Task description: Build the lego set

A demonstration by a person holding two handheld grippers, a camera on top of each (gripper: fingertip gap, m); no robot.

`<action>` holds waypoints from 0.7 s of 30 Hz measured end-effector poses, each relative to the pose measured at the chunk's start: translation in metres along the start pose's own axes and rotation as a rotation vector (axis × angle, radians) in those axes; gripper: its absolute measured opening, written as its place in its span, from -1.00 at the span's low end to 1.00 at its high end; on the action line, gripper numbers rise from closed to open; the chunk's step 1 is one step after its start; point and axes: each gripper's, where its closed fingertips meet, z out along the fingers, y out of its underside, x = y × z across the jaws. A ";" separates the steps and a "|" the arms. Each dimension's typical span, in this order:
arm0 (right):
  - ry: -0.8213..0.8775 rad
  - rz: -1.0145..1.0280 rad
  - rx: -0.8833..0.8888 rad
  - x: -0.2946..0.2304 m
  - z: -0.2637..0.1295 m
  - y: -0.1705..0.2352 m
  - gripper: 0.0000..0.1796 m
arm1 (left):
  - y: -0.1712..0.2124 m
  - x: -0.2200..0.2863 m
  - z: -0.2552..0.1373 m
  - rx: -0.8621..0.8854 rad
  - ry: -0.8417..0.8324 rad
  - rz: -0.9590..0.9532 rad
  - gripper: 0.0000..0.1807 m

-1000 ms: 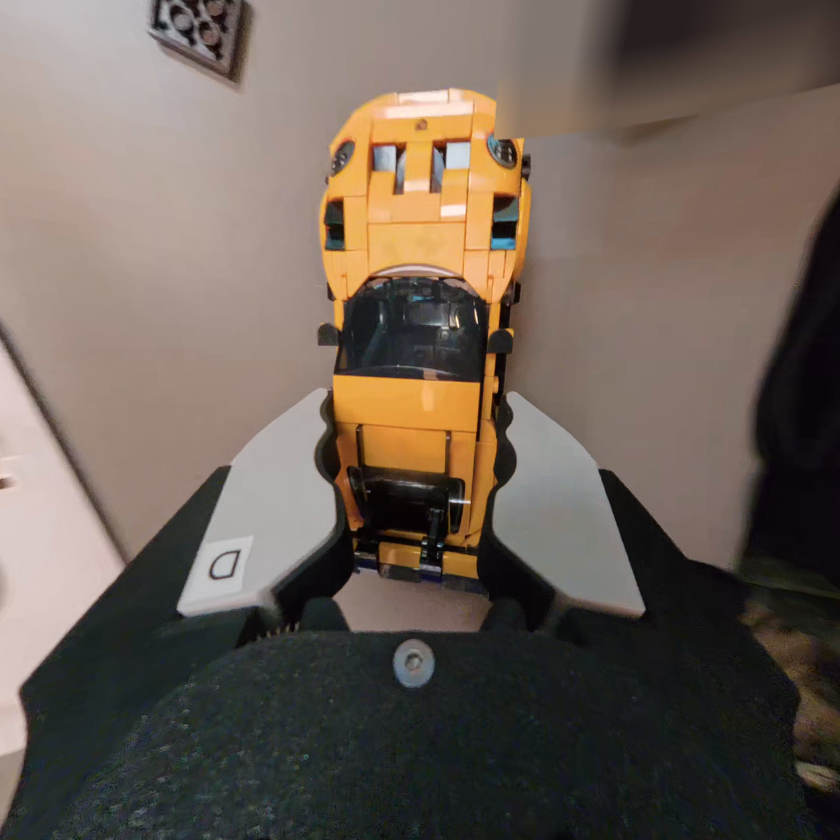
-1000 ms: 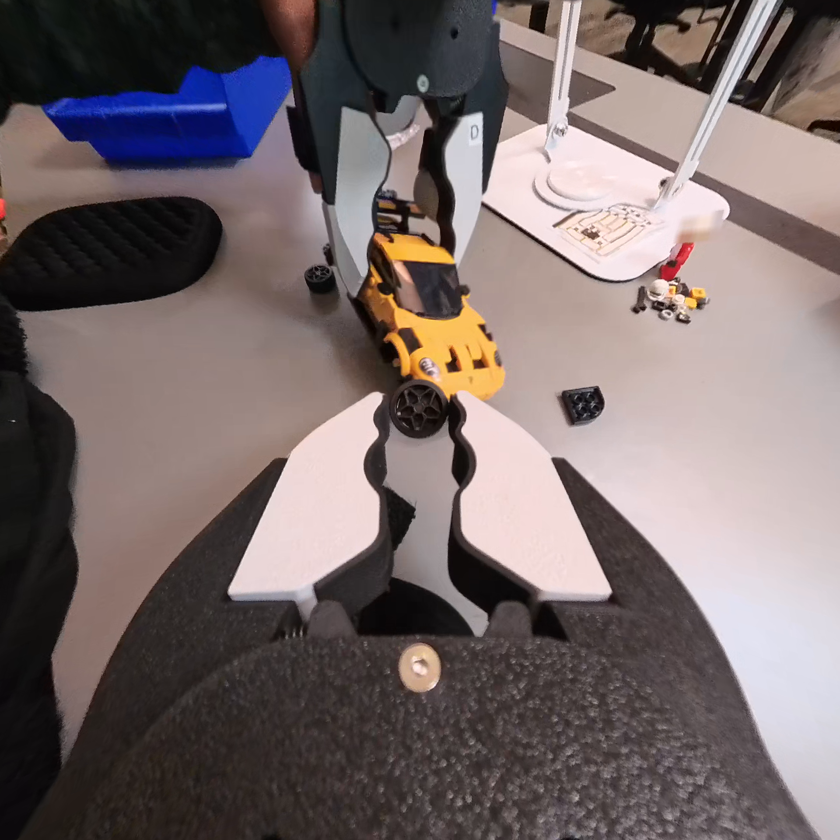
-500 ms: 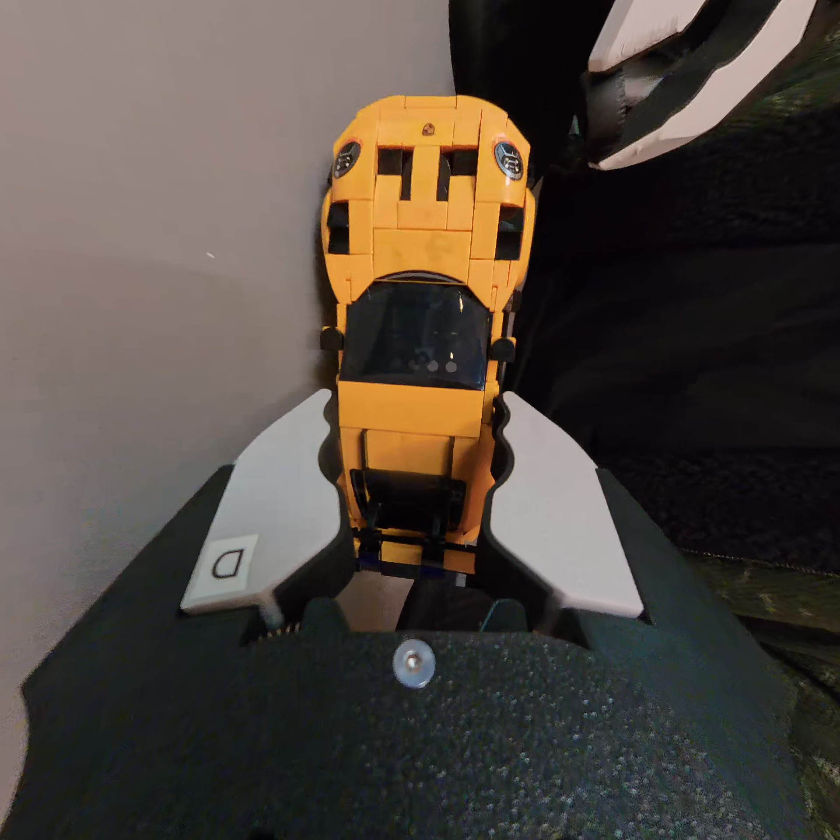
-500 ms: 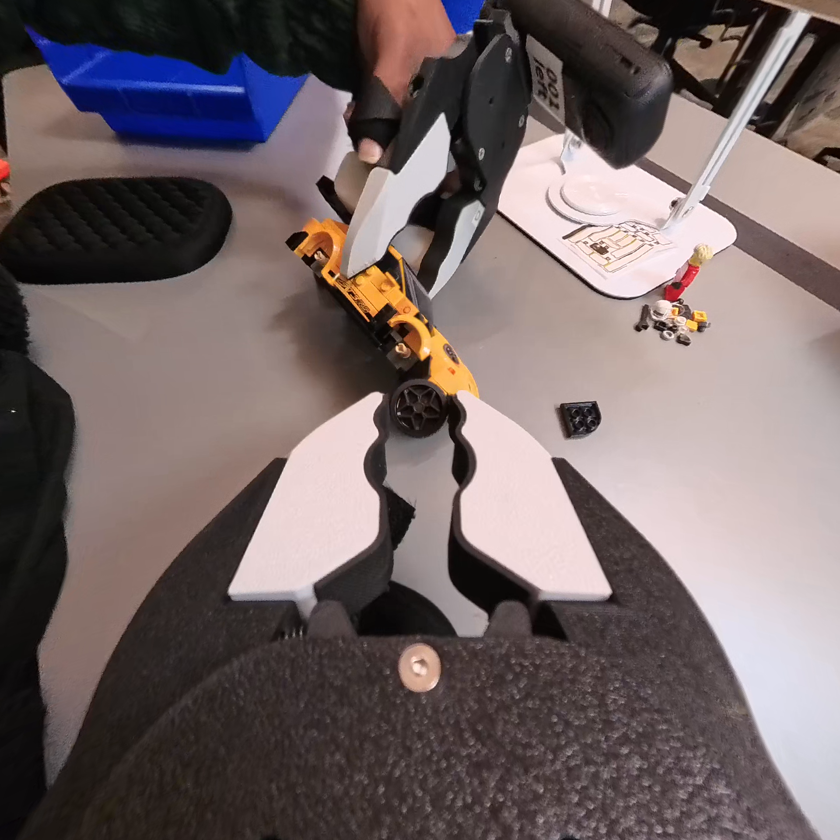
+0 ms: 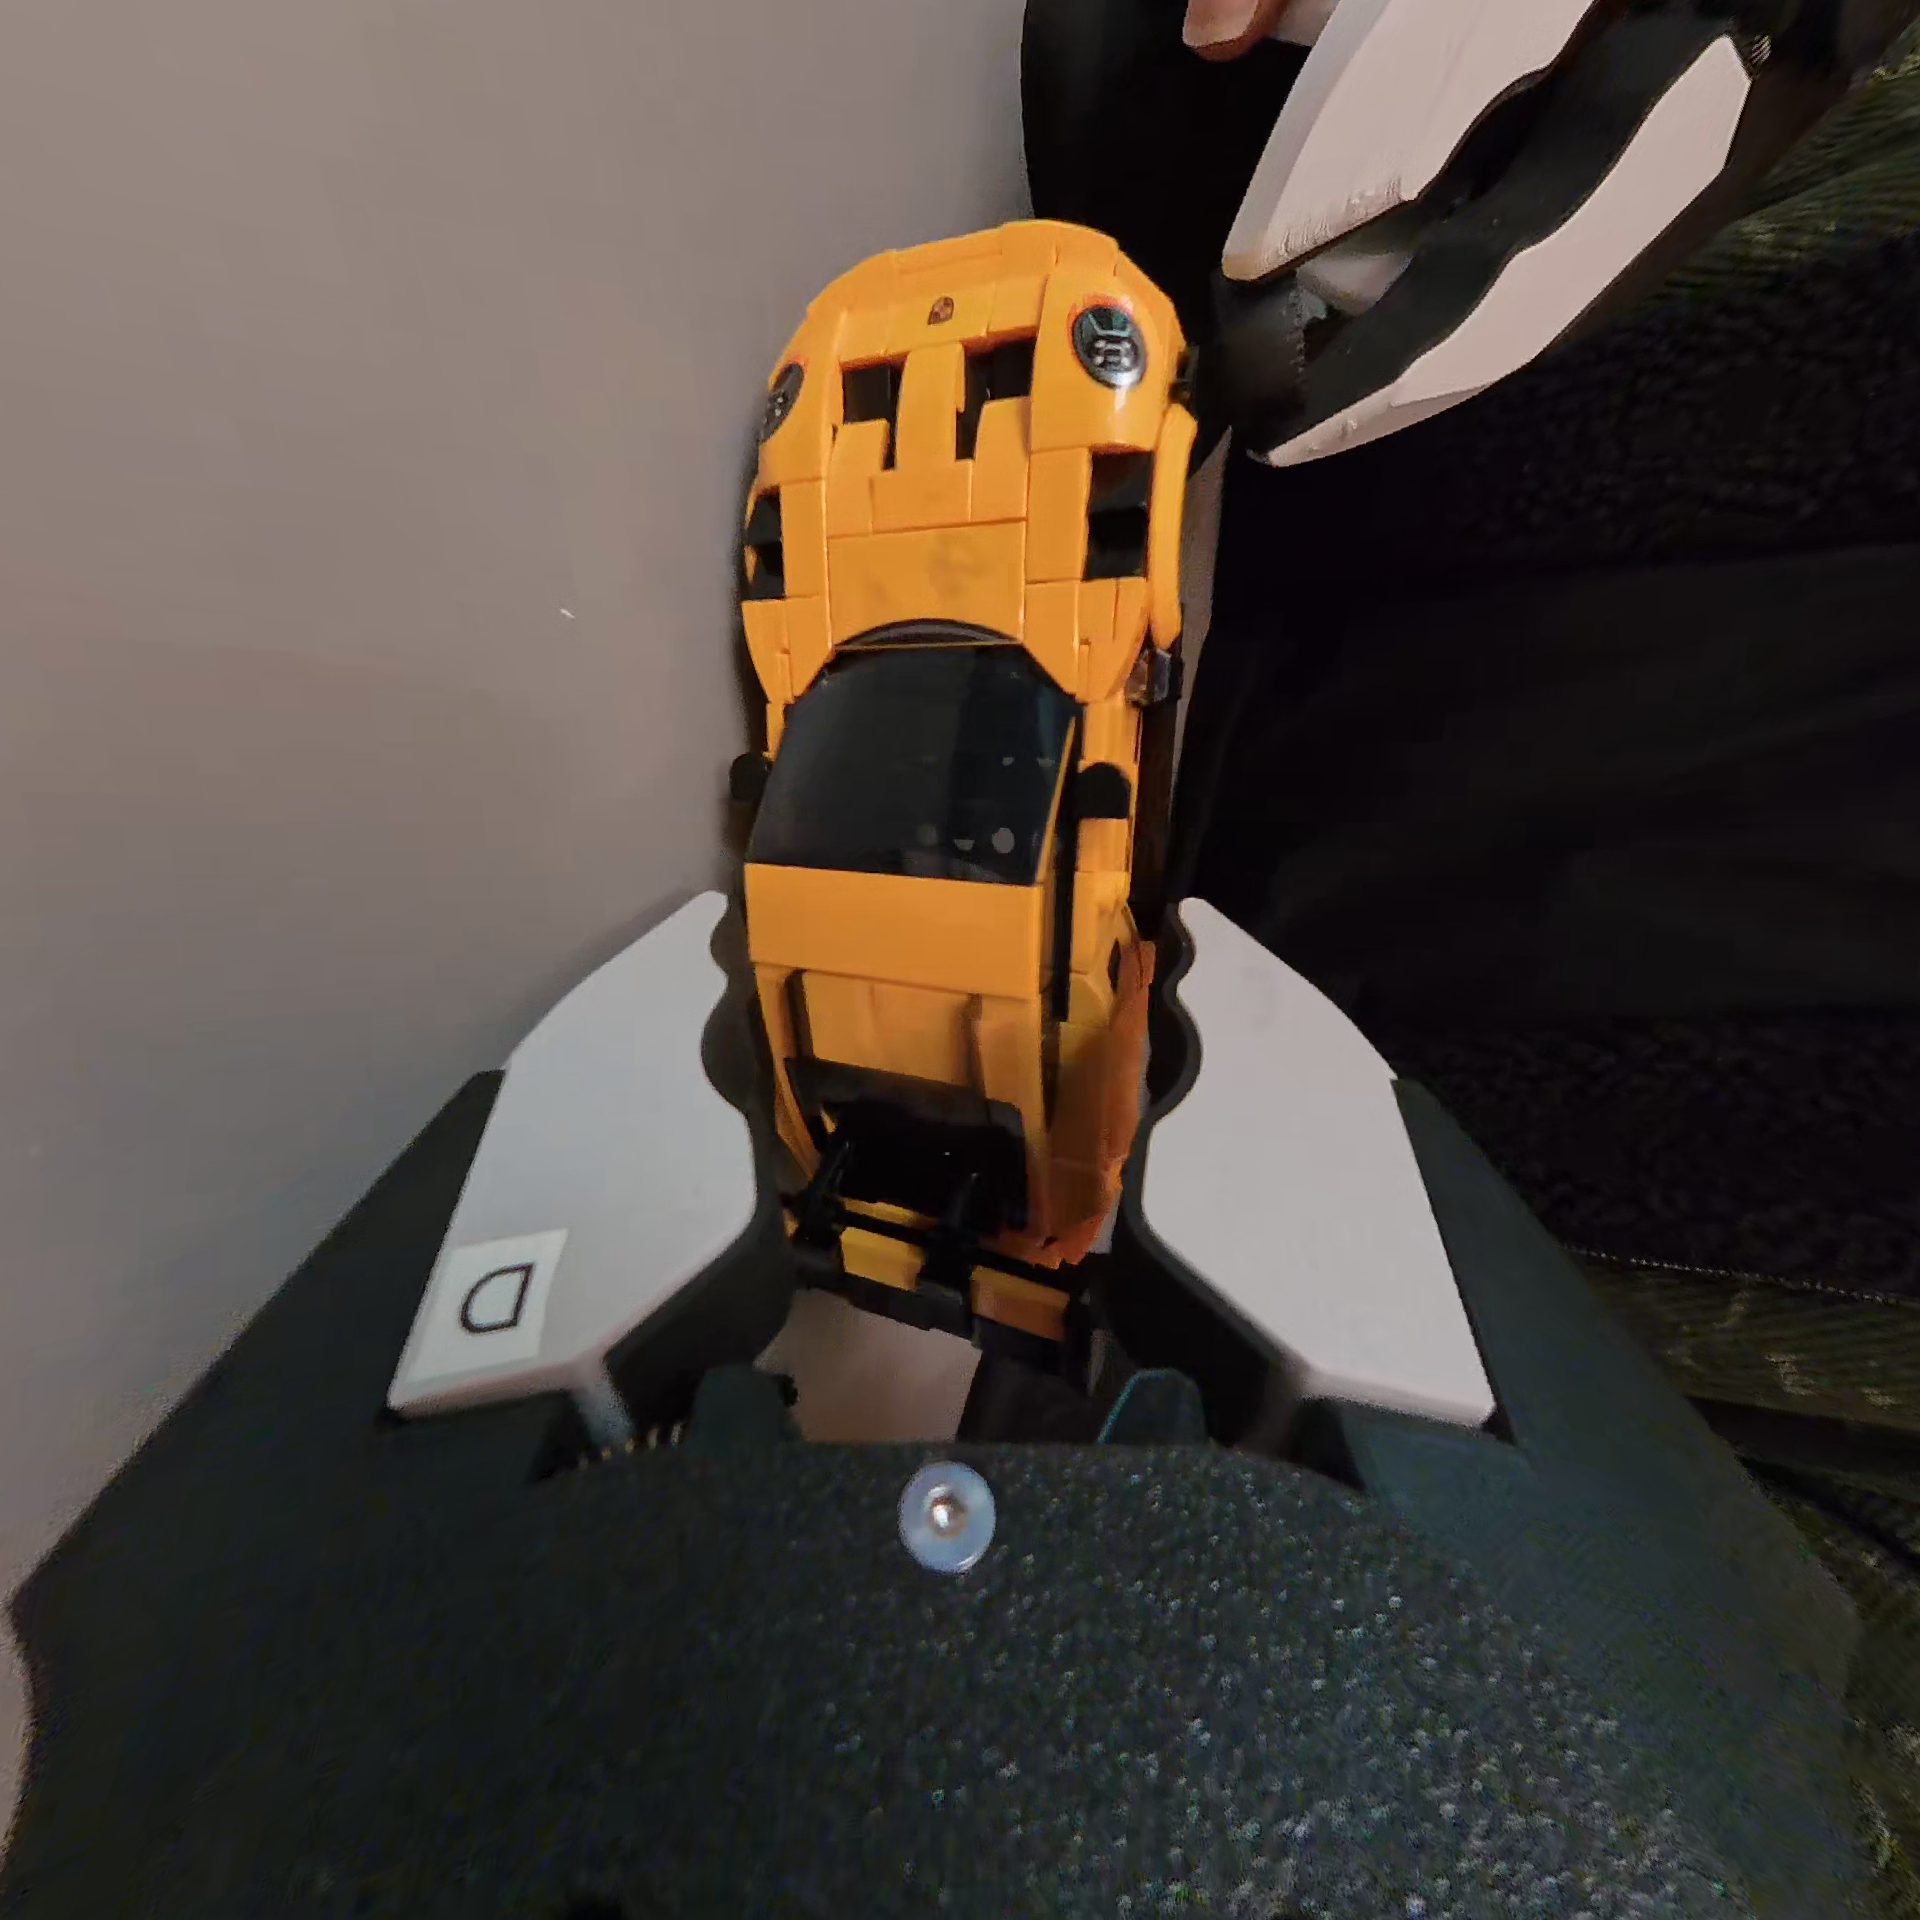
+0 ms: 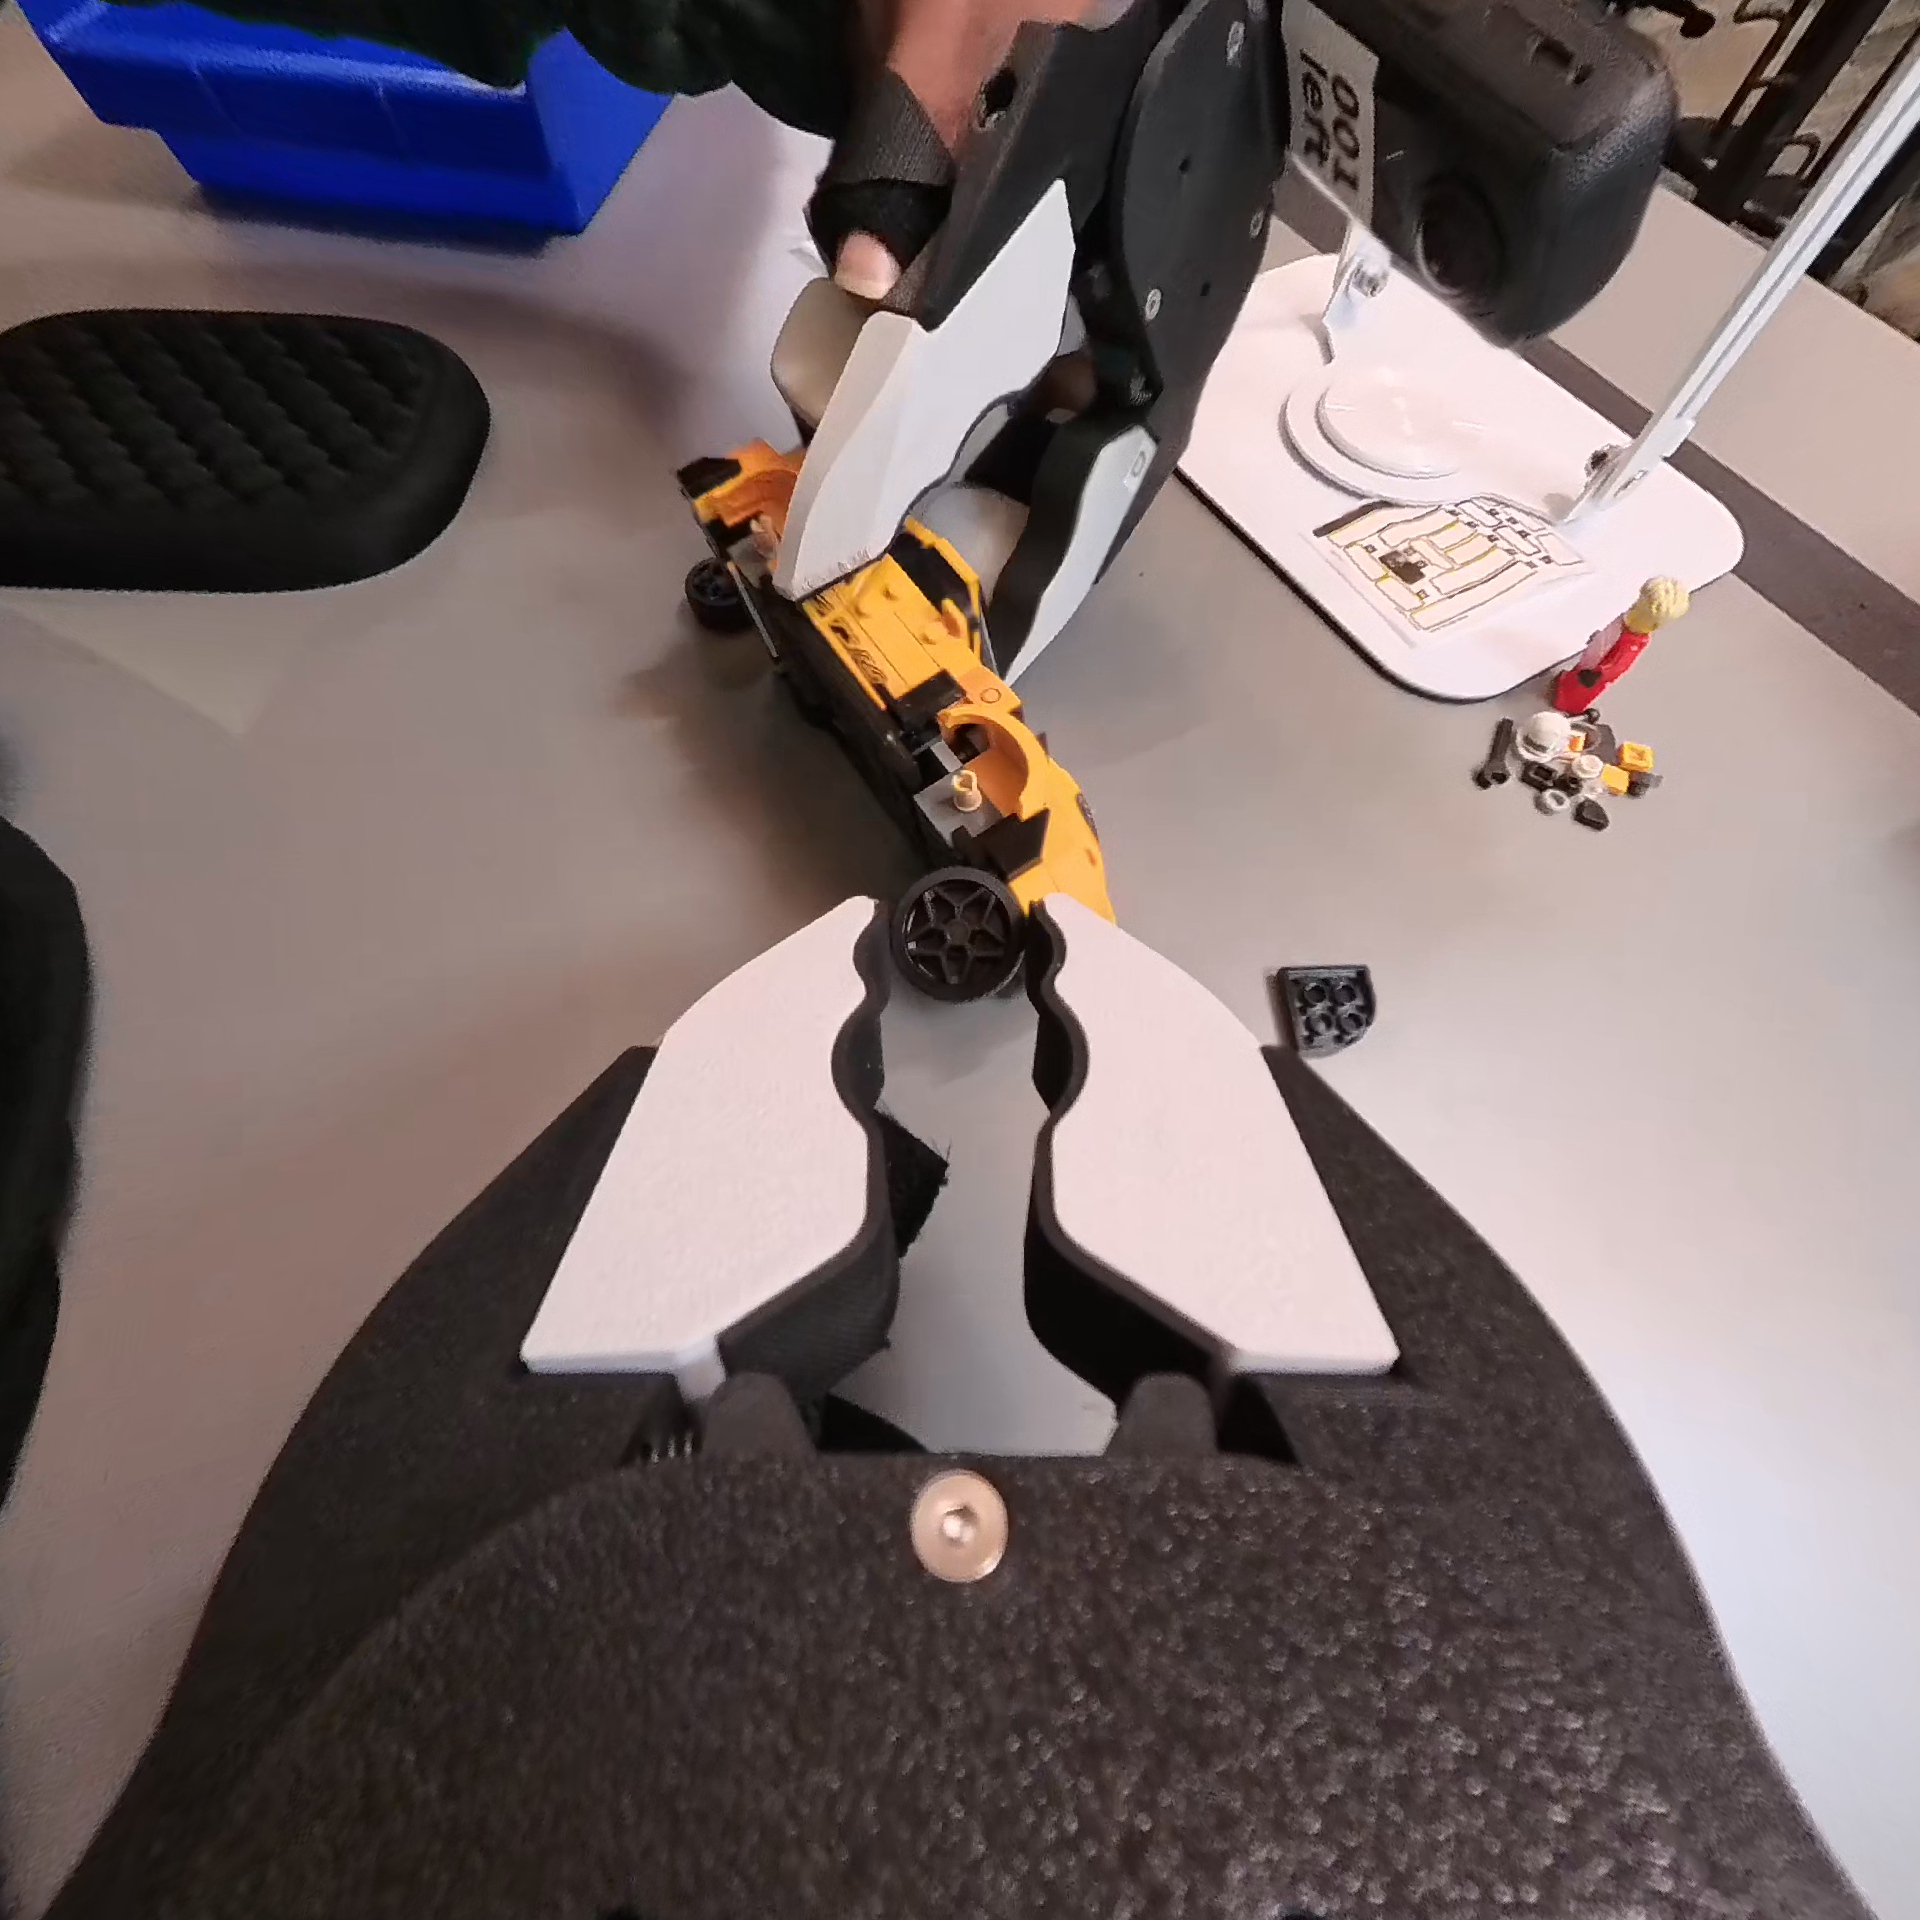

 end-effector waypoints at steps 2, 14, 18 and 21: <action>-0.001 0.001 0.003 0.000 0.000 -0.002 -0.73 | 0.001 -0.002 -0.001 -0.004 -0.034 0.023 -0.14; -0.010 -0.048 -0.055 0.007 0.003 -0.017 -0.73 | -0.007 0.005 -0.019 0.125 -0.381 0.249 -0.14; -0.013 -0.068 -0.094 0.016 0.005 -0.024 -0.73 | -0.009 0.012 -0.033 0.249 -0.636 0.346 -0.15; -0.039 -0.083 -0.120 0.018 0.008 -0.027 -0.73 | -0.003 0.012 -0.030 0.319 -0.767 0.387 -0.13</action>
